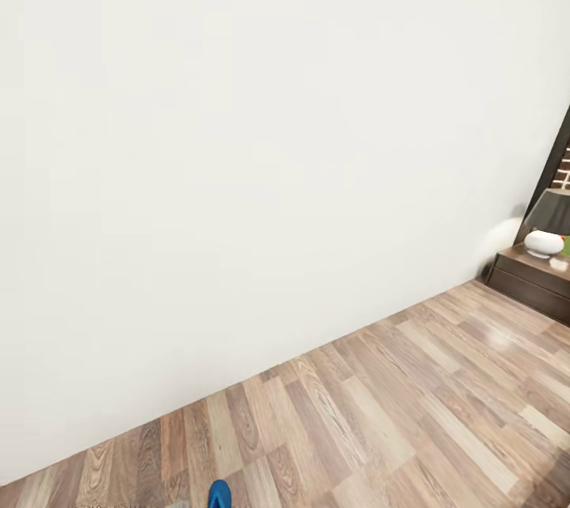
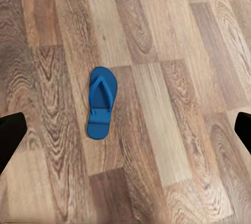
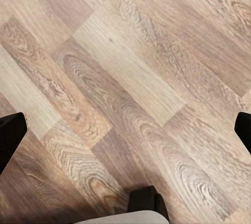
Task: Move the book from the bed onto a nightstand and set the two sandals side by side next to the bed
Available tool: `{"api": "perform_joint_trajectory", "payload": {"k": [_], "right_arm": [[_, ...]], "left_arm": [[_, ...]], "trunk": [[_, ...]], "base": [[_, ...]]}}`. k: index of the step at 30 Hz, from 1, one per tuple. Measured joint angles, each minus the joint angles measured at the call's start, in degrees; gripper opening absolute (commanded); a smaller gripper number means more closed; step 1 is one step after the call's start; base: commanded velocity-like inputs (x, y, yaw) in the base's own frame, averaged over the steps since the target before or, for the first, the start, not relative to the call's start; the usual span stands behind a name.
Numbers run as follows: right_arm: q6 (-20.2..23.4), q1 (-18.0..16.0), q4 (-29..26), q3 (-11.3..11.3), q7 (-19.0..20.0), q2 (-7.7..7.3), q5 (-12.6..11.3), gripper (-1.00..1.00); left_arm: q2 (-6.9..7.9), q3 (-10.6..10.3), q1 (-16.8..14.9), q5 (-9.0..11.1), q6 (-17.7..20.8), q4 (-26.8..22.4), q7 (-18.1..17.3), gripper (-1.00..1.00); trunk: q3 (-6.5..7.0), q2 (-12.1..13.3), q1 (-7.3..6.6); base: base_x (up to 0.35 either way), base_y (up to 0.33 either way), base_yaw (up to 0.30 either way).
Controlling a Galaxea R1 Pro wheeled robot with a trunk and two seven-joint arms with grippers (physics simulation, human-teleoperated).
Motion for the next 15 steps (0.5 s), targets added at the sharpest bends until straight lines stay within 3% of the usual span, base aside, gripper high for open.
{"api": "perform_joint_trajectory", "payload": {"k": [15], "right_arm": [[0.0,0.0,0.01,0.0,0.02,0.04,0.0,1.0]], "left_arm": [[0.01,0.0,0.0,0.0,0.0,0.0,0.0,1.0]], "trunk": [[0.0,0.0,0.0]], "base": [[0.0,0.0,0.292]]}}
